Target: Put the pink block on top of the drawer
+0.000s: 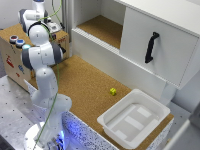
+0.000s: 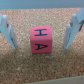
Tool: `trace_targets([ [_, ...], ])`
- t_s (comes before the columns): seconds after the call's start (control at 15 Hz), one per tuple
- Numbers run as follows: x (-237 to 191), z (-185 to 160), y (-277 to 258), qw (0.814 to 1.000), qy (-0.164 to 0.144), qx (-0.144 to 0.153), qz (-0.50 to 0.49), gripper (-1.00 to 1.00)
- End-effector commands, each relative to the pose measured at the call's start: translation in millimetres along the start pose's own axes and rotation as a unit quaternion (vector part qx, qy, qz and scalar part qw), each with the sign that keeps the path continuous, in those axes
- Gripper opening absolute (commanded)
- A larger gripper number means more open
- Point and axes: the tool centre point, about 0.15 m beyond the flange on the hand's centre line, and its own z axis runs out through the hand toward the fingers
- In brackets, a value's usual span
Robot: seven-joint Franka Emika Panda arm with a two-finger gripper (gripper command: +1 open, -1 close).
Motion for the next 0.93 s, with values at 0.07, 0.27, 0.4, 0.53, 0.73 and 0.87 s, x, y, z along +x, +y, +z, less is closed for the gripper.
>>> trace_targets([
  [0.07, 23.4, -2.8, 8.8, 0.998, -0.065, 0.004, 0.005, 1.0],
  [0.27, 23.4, -2.8, 8.8, 0.998, -0.065, 0.004, 0.005, 1.0],
  [0.4, -11.3, -17.2, 4.1, 1.0, -0.001, -0.014, -0.01, 1.0],
  [0.53, -22.1, -39.9, 10.6, 0.999, 0.003, -0.035, -0.001, 1.0],
  [0.73, -31.3, -58.8, 11.2, 0.999, -0.015, -0.036, 0.01, 1.0],
  [0.87, -32.8, -61.0, 4.5, 0.999, -0.024, -0.026, 0.014, 1.0],
])
